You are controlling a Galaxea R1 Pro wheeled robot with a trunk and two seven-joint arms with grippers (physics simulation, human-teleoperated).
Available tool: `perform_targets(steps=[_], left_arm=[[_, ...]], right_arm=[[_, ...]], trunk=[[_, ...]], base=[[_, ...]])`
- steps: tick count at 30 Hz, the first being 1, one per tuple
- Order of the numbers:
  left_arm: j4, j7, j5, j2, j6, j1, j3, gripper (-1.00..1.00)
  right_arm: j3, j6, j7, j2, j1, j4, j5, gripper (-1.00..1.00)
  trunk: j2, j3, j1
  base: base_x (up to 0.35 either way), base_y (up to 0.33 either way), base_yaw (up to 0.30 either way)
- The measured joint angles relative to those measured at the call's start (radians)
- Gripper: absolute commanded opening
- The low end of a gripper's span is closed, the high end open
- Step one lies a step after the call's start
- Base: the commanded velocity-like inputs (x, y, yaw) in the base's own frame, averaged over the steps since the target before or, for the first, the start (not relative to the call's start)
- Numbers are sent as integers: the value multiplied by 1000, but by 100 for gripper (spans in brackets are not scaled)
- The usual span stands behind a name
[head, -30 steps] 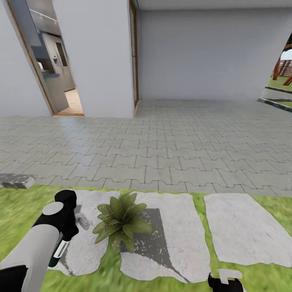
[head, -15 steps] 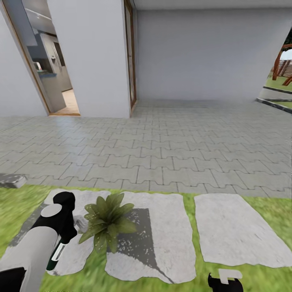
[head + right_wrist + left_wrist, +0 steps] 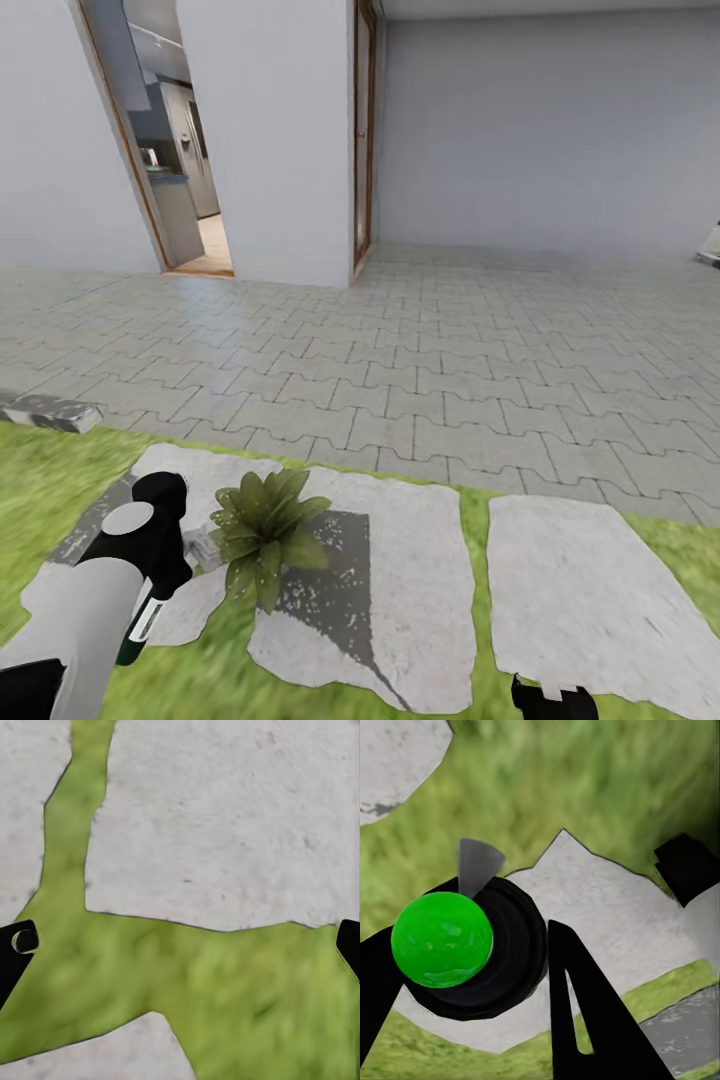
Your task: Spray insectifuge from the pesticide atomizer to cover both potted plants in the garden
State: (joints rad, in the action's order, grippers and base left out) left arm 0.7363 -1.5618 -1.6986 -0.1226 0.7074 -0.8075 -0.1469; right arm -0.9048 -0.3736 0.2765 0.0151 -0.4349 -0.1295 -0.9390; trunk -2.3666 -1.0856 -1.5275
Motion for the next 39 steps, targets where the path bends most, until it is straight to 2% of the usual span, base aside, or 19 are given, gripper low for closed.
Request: perform_targets(steps=[7, 16, 39], left_arm=[[43, 0, 0, -2, 0, 1, -3, -100], [44, 0, 3, -2, 0, 4, -3, -100], [45, 0, 1, -14, 2, 4, -1, -100]], right_arm=[[0, 0, 0, 1, 0, 0, 0, 100], [0, 0, 0, 1, 0, -2, 0, 100], [0, 0, 0, 1, 0, -1, 0, 100]], trunk=[[0, 0, 0], [0, 0, 0], [0, 0, 0]], base=[[59, -264, 254], [210, -210, 49], [7, -272, 255]])
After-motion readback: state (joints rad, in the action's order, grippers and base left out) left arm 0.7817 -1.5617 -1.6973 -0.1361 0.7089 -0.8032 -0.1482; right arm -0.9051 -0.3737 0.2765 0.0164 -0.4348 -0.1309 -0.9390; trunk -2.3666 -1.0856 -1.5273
